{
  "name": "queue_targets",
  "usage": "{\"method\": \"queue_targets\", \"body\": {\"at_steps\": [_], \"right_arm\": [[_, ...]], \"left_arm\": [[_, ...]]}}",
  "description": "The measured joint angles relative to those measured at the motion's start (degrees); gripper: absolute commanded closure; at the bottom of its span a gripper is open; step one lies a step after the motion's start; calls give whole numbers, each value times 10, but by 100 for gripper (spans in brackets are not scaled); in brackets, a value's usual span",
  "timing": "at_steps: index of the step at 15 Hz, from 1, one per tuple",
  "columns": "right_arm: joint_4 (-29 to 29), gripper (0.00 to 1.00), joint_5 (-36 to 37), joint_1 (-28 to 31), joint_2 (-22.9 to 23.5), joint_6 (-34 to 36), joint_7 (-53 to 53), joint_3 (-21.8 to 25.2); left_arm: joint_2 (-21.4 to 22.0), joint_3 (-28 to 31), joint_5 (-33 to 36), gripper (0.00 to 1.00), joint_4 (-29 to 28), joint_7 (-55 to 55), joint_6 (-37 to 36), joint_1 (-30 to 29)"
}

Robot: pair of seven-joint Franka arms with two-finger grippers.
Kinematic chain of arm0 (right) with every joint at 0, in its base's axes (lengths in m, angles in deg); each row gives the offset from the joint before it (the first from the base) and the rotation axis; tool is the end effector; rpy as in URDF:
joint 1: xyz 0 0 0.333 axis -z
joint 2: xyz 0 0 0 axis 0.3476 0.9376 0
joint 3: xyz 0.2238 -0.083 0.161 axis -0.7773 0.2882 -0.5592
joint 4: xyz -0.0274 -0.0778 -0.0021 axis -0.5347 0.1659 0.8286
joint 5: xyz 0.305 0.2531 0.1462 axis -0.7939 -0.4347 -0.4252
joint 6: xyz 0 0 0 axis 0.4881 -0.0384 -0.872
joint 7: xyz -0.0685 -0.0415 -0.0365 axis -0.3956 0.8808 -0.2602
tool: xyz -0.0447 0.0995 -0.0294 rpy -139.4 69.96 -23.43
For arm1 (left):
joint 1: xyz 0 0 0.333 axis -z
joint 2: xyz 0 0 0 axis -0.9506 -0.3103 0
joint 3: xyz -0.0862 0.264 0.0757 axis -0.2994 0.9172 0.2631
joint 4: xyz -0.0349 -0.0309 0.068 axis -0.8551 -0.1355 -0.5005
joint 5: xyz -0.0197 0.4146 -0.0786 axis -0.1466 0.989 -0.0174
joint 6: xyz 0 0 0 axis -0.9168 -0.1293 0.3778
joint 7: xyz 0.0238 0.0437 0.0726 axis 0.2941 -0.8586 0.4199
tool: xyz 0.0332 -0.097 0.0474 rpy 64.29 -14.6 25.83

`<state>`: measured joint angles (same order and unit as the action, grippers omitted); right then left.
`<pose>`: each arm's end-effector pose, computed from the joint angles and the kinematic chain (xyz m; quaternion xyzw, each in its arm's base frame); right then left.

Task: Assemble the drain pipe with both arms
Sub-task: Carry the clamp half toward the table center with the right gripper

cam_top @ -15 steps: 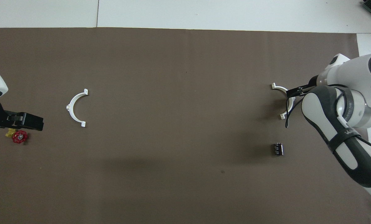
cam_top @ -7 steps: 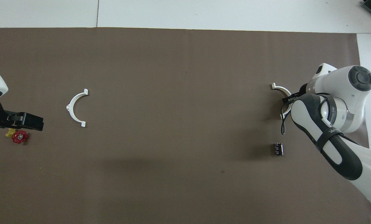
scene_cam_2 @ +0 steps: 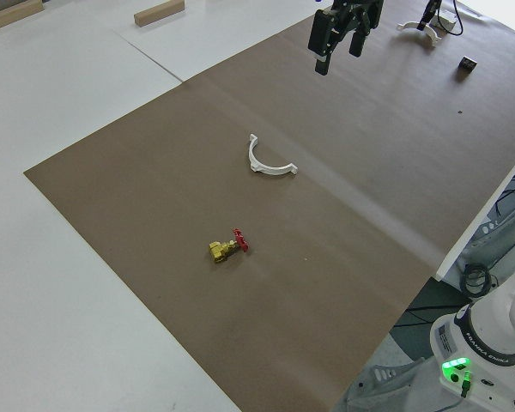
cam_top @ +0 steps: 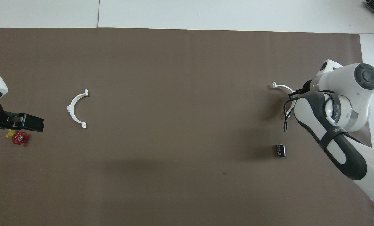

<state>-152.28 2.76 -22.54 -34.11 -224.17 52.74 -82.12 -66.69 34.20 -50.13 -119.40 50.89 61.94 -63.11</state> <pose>0.6480 -0.0415 0.2570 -0.9863 -0.1566 -0.0519 0.0014 0.5351 -0.0491 0.5741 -0.9969 0.0657 0.0402 0.0163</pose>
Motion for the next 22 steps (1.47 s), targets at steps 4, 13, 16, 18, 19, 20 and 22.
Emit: {"method": "queue_targets", "body": {"at_steps": [4, 13, 16, 18, 19, 20, 22], "right_arm": [[61, 100, -2, -56, 0, 65, 113, -10], [69, 100, -1, -239, 35, 39, 410, -12], [71, 100, 0, -269, 54, 21, 452, -11], [71, 100, 0, -280, 57, 21, 465, -11], [71, 100, 0, -283, 57, 21, 472, -11], [71, 100, 1, -286, 57, 21, 480, -11], [72, 100, 1, -297, 57, 21, 498, -11]], "left_arm": [[0, 0, 0, 0, 0, 0, 0, 0], [0, 0, 0, 0, 0, 0, 0, 0], [0, 0, 0, 0, 0, 0, 0, 0], [0, 0, 0, 0, 0, 0, 0, 0], [0, 0, 0, 0, 0, 0, 0, 0], [0, 0, 0, 0, 0, 0, 0, 0], [0, 0, 0, 0, 0, 0, 0, 0]]}}
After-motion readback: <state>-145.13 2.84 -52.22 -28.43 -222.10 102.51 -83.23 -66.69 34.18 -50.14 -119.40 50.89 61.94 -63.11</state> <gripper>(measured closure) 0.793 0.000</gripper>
